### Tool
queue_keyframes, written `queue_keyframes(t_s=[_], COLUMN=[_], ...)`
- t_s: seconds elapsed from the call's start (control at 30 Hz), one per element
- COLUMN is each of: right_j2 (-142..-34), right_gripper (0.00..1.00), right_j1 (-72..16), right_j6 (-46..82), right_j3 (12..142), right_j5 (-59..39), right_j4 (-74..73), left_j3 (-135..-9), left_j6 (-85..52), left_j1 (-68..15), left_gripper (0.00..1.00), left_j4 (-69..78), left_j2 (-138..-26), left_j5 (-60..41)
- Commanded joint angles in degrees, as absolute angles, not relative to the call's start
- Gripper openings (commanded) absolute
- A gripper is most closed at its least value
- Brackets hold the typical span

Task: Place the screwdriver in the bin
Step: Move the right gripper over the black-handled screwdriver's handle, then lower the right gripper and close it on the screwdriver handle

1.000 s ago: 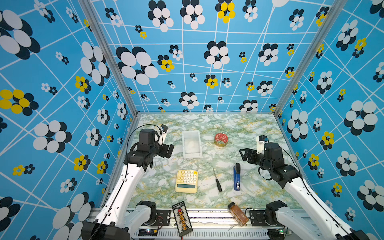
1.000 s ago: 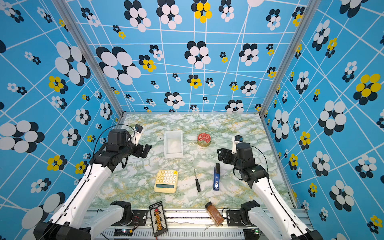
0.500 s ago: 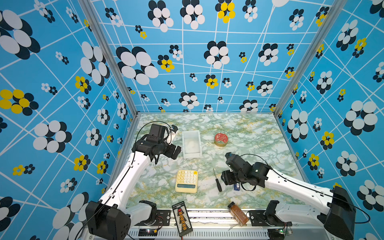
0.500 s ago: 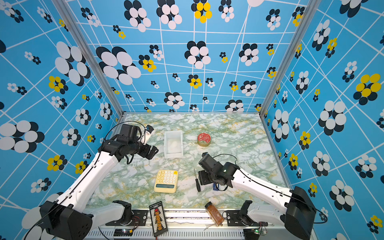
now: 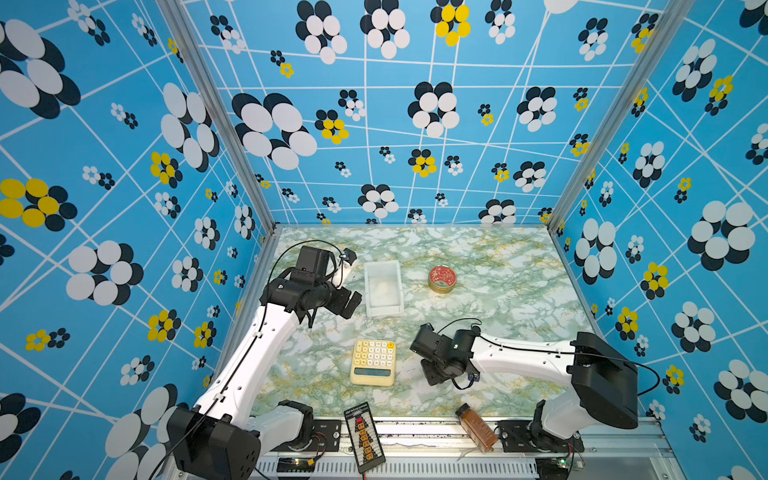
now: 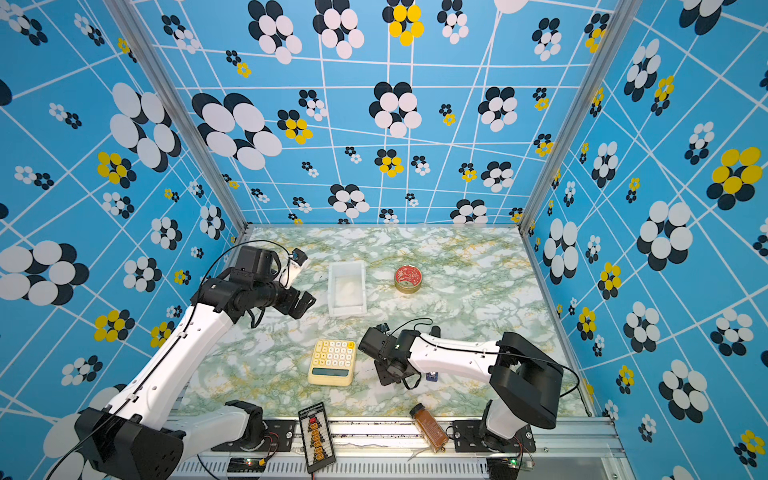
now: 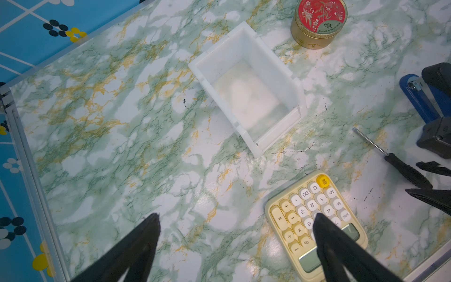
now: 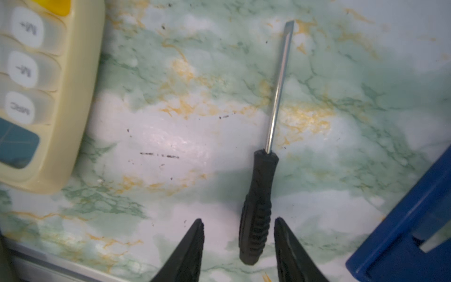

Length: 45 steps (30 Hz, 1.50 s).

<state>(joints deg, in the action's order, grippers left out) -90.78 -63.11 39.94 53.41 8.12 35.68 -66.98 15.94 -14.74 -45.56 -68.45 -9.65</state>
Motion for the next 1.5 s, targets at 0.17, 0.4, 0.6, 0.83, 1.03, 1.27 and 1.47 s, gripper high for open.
queue_keyframes(t_s=[0.17, 0.4, 0.6, 0.83, 1.03, 1.27, 1.47], right_j2=[-92.79, -93.51, -93.12, -93.16, -89.96, -83.44, -79.51], right_gripper=[0.47, 0.44, 0.35, 0.2, 0.14, 0.12, 0.12], right_j1=[-63.35, -63.37, -63.35, -63.32, -63.34, -63.2, -62.39], right_j6=[43.02, 44.07, 45.25, 45.44, 45.26, 44.97, 42.53], right_j3=[52.22, 50.34, 48.11, 46.5, 47.31, 49.62, 54.03], right_j5=[10.87, 10.27, 9.92, 9.63, 11.53, 13.01, 14.59], right_j4=[35.78, 33.92, 32.11, 31.44, 32.77, 35.99, 39.86], left_j3=[-69.59, -70.77, -71.61, -71.64, -71.19, -68.43, -69.31], left_j6=[15.1, 15.89, 16.04, 16.43, 13.91, 14.29, 19.04], left_j1=[-15.15, -15.19, -15.27, -15.64, -15.69, -16.05, -16.66], left_gripper=[0.99, 0.99, 0.99, 0.99, 0.99, 0.99, 0.99], left_j4=[-47.36, -48.53, -48.87, -49.0, -46.78, -45.23, -49.58], left_j2=[-69.52, -70.3, -71.02, -71.44, -71.11, -69.8, -69.56], left_j5=[-10.76, -11.93, -11.69, -11.0, -7.59, -6.14, -5.01])
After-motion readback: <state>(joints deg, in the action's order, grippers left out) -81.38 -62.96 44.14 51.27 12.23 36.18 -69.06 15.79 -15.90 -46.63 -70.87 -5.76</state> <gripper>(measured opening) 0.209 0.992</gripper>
